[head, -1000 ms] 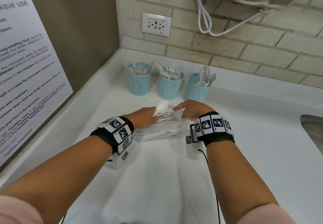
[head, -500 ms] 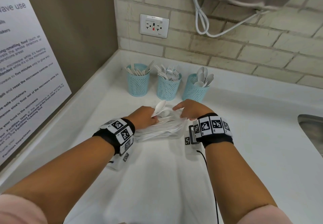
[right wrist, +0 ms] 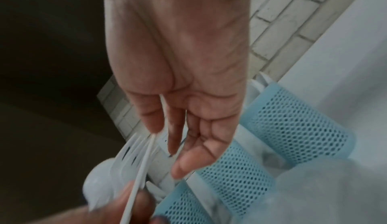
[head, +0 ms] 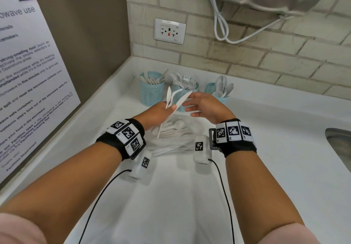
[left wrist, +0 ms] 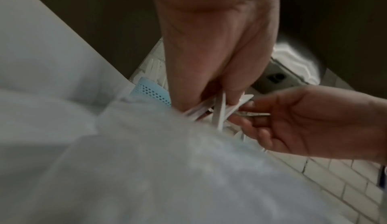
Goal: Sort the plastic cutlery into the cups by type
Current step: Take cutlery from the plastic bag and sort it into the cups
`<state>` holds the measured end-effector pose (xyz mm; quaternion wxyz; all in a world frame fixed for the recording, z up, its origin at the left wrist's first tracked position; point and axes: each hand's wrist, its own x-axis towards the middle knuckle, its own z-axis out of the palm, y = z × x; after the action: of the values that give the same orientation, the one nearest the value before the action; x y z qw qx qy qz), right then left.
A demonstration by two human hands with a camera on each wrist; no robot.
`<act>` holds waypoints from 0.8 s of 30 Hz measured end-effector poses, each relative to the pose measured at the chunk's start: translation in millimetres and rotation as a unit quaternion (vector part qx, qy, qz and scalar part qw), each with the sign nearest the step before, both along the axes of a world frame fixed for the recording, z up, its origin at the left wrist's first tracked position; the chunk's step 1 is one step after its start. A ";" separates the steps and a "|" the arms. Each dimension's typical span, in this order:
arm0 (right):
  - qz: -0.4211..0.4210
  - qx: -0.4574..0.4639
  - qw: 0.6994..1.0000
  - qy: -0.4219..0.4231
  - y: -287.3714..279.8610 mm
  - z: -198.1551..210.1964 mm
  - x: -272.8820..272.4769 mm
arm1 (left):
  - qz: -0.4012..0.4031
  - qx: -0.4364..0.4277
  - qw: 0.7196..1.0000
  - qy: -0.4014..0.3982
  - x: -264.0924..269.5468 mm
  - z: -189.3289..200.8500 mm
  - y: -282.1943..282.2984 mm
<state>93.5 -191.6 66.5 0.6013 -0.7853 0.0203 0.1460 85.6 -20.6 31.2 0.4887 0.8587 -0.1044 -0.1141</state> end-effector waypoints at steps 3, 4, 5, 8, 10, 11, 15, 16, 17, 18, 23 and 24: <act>-0.008 0.038 0.998 -0.041 13.2 4.5 2.3 | 0.006 -0.060 0.998 0.020 4.2 4.2 -5.2; -0.005 0.027 0.997 -0.069 16.7 3.6 2.8 | 0.005 -0.103 0.994 0.041 4.4 5.4 -7.1; -0.004 0.016 0.995 -0.095 19.6 1.6 3.7 | 0.007 -0.156 0.985 0.071 3.7 7.1 -8.3; -0.030 0.015 0.992 -0.123 21.8 -4.0 9.0 | 0.001 -0.310 0.934 0.179 3.5 7.8 -4.8; -0.040 0.035 0.993 -0.106 20.4 -5.6 11.8 | -0.017 -0.379 0.894 0.237 3.2 5.1 0.6; -0.035 0.039 0.994 -0.095 19.4 -7.0 12.7 | -0.025 -0.395 0.881 0.258 3.1 3.7 3.4; -0.011 0.036 0.997 -0.074 18.1 -11.6 11.3 | -0.034 -0.393 0.873 0.287 1.3 0.1 6.5; -0.011 0.037 0.997 -0.071 18.2 -11.9 11.0 | -0.029 -0.392 0.873 0.288 0.9 -0.5 6.2; -0.013 0.039 0.997 -0.067 18.5 -12.2 10.7 | -0.024 -0.392 0.874 0.288 0.4 -1.2 5.6; -0.015 0.042 0.997 -0.064 18.5 -12.4 10.3 | -0.019 -0.392 0.874 0.287 0.1 -2.1 5.1; -0.030 0.026 0.998 -0.051 15.8 -14.5 10.7 | -0.014 -0.389 0.874 0.291 0.0 -4.7 3.7; -0.044 0.018 0.997 -0.053 15.6 -15.5 11.4 | -0.013 -0.388 0.873 0.296 0.1 -4.6 3.6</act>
<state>104.9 -176.1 51.0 0.6214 -0.7793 0.0203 0.0781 85.7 -17.0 26.6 0.7892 0.5247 -0.0019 -0.3192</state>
